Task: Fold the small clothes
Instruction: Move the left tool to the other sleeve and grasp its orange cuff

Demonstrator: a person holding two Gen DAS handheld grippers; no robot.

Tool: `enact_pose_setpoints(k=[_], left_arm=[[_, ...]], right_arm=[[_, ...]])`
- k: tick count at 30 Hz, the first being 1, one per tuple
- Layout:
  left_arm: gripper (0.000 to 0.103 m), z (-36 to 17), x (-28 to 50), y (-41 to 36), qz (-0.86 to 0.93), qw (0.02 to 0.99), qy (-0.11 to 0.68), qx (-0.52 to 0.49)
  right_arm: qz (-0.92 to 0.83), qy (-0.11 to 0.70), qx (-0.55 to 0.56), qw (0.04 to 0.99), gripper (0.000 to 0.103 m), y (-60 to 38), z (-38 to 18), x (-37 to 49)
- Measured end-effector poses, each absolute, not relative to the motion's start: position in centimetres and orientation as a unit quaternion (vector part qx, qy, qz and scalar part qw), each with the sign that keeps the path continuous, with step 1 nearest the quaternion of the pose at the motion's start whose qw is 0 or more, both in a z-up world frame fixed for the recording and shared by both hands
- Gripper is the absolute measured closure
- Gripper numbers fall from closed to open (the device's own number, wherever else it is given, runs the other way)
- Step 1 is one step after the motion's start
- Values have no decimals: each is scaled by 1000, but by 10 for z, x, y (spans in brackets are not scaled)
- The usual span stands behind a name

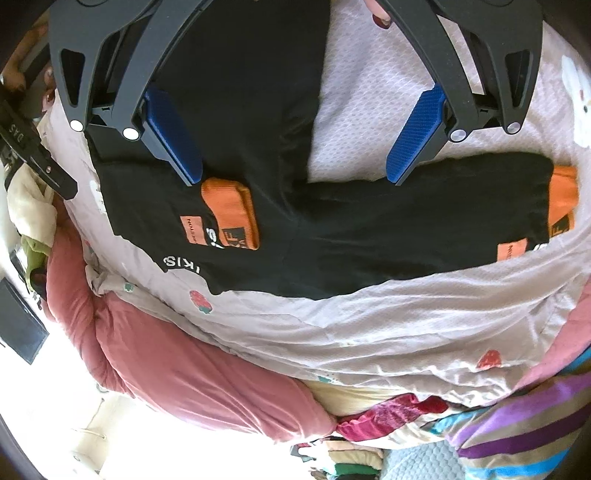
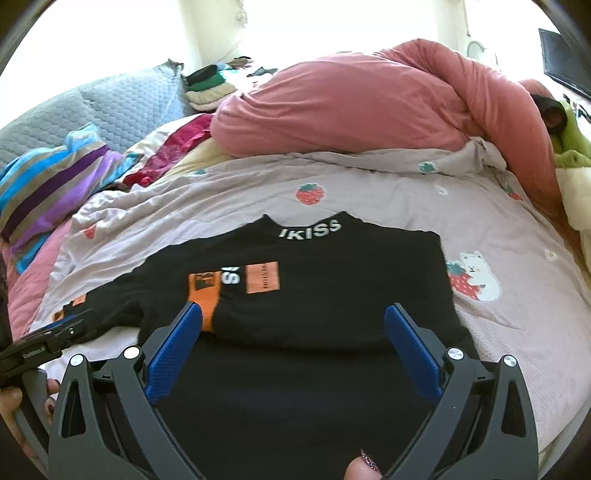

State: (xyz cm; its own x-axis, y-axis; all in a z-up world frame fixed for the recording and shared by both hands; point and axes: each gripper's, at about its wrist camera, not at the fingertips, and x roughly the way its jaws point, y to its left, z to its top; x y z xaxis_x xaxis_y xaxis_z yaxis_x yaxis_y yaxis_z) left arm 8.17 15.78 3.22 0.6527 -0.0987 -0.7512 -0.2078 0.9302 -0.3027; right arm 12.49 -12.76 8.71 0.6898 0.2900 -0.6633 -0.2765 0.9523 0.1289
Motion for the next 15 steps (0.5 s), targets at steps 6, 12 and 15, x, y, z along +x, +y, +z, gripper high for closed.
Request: enact_pose_setpoints(k=[6,12,15], left_arm=[[10,35,69,174,50,891,411,-185],[10,38,54,195,76,889,408,-192],[10,38,45,209,91,887,407,-199]], right_arm=[[181,358,-3,916,5,-105,93,117],[212,354,-14,911,5,-77,98,113],[230,351,-19,907,5,-60,100,110]])
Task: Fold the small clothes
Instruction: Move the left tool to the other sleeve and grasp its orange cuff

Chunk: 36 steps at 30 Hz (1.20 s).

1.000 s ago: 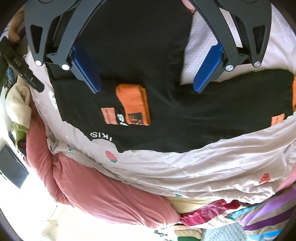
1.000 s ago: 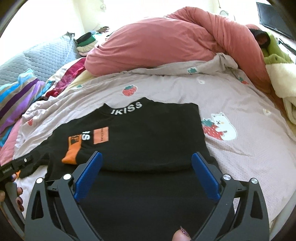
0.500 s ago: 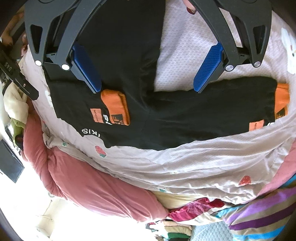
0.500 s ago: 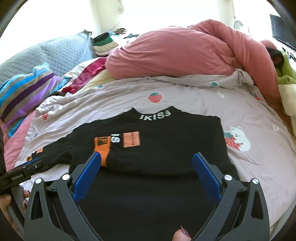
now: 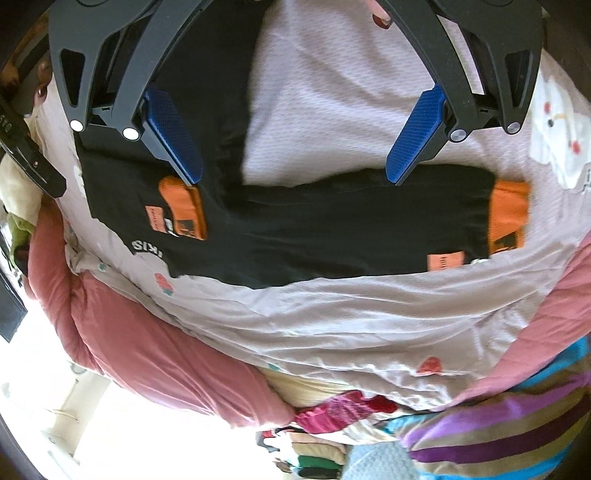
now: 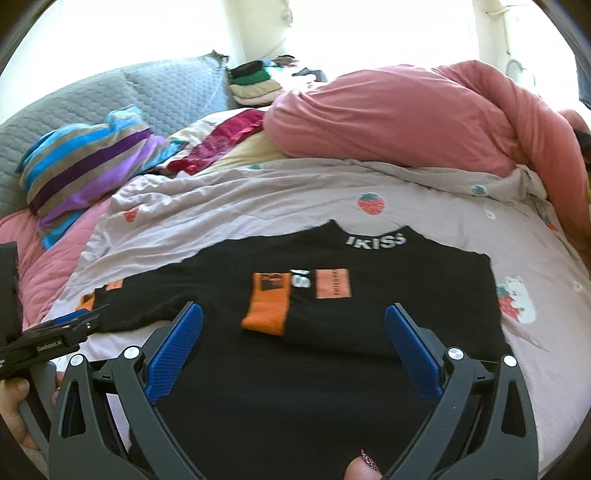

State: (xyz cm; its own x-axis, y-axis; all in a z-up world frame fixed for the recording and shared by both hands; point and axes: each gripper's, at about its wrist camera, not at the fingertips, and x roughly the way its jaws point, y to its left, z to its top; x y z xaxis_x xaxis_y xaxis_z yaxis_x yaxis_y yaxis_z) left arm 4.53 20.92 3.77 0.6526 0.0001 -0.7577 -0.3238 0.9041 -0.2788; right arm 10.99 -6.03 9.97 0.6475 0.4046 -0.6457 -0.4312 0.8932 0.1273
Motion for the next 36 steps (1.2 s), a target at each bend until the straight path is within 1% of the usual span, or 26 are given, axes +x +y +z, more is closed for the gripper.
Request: enact_pose_setpoints(k=[19,32,36], left_arm=[[10,31,-2,281,168,866,389,-266],[10,11,-43,328,214,842,385,-311],[10,1,-55,341,218,834,378,-338]], right_arm=[[315,355,-58,878,4,19,97,87],[359,374,-87,851,5,77,80,78],[365,380,-90,845,4,87,74,76]])
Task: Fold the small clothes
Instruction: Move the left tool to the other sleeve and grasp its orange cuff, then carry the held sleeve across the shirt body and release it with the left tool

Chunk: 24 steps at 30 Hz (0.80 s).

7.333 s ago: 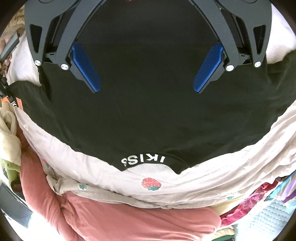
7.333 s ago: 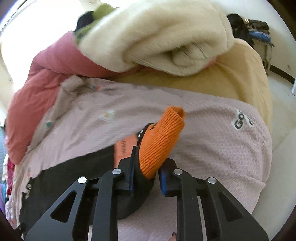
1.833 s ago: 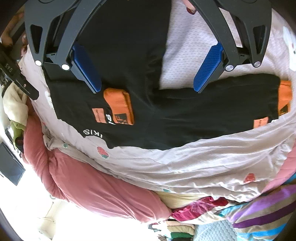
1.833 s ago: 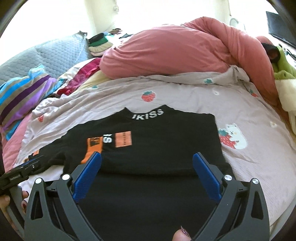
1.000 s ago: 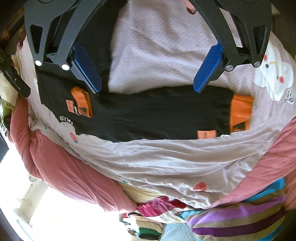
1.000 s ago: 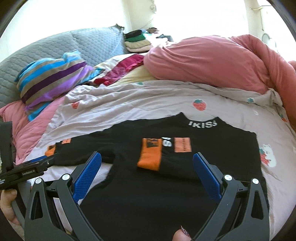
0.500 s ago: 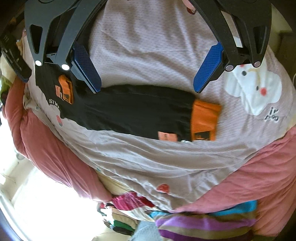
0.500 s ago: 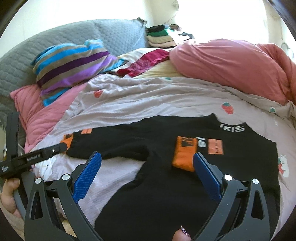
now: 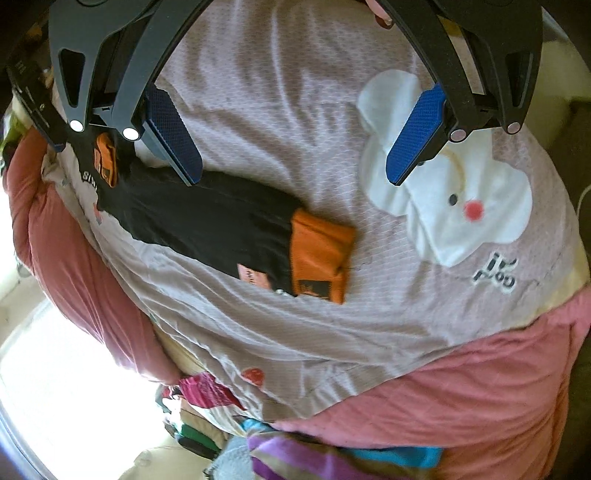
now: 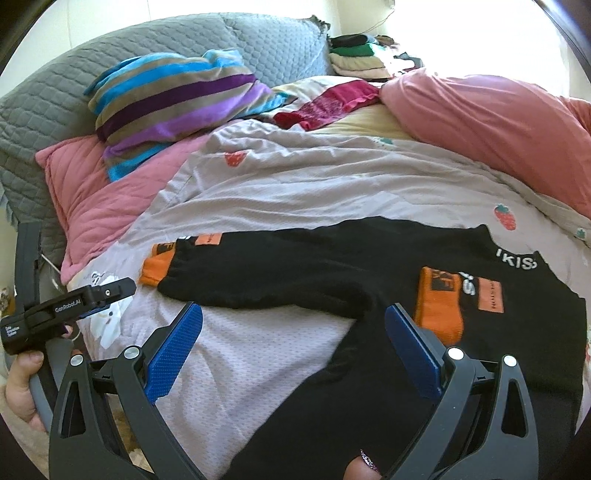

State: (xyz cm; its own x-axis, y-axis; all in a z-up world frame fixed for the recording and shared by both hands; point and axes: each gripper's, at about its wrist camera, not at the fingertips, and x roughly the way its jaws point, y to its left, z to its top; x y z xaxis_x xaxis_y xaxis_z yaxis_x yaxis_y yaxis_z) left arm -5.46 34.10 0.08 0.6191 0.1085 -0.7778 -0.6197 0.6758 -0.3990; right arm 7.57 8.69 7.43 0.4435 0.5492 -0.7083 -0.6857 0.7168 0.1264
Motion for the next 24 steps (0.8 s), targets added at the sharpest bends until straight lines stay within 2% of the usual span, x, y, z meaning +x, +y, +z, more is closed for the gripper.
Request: enact_pose_setpoints(k=[1,3,5,7,24], left_arm=[[10,-1,-57,343,219,832,376,-343],[16,-5,-61,348,214,829,368,-362],[40,-7,-63,351,206,828,362,-376],[51,-11,-61,353,190,826,357,-392],[53,-46,-12,382,223,804,336,-437]], right_arm=[[367,383,-92,843,5,90,72,75],[369,387,-95,840,4,94,68,73],[372,391,-97,836,4,98,64,71],[375,395,-99,833,4,101,60,69],[378,418,-92,821,4,105,39,69]])
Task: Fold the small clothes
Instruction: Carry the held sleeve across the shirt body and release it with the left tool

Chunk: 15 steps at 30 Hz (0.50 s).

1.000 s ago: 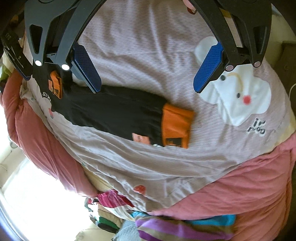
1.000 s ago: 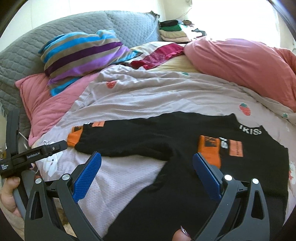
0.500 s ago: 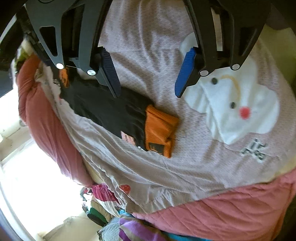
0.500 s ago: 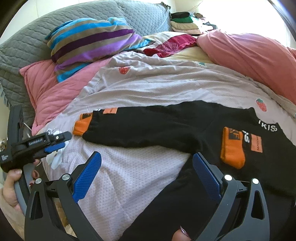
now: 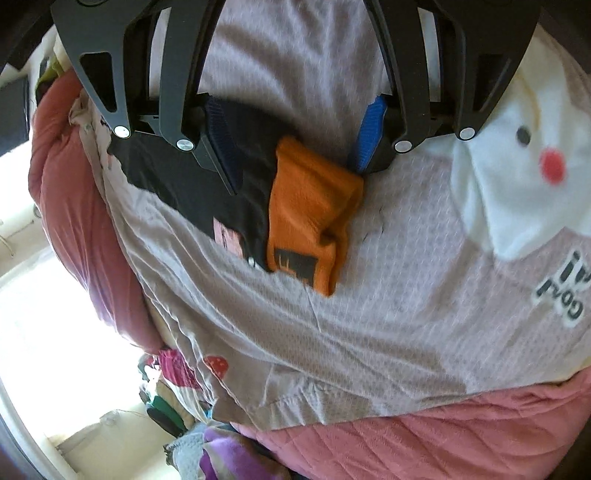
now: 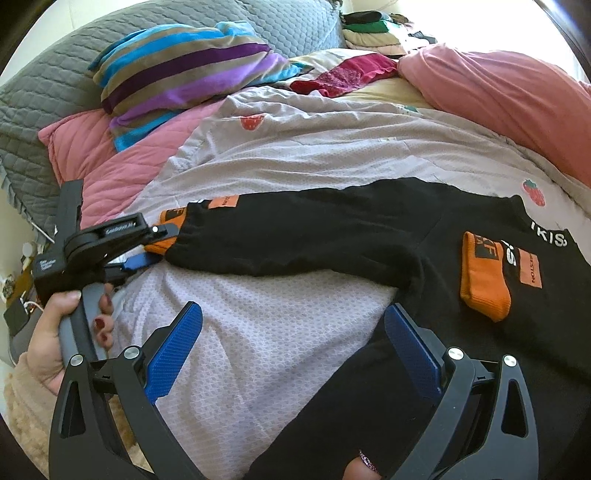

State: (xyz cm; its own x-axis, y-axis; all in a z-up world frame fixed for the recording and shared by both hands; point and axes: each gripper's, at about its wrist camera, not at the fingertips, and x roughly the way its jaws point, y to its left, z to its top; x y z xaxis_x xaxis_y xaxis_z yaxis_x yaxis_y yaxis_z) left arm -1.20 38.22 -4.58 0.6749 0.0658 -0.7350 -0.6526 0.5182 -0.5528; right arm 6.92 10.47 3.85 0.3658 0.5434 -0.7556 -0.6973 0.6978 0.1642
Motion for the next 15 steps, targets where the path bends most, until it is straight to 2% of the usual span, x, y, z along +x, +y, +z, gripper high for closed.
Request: enact_pose_setpoints(k=[3,5,6,7,15], left_arm=[[58,-44,-3,385,231,806,333,-431],[79,-44,3,386,240,808,334,-422],[83,-44,7,387,241,808,334,-422],[92,-45,10,388,238,807,335,-424],[96,-14,12,367,211,835,311,-401]], right_arm=[[371,420,-82,824,5,99,38,75],[368,421,-78,826,5,96,38,77],[366,421,-76,827,5,94,38,79],[364,420,-74,828,5,91,38,80],[341,421,-53,839,5,62,41,94]])
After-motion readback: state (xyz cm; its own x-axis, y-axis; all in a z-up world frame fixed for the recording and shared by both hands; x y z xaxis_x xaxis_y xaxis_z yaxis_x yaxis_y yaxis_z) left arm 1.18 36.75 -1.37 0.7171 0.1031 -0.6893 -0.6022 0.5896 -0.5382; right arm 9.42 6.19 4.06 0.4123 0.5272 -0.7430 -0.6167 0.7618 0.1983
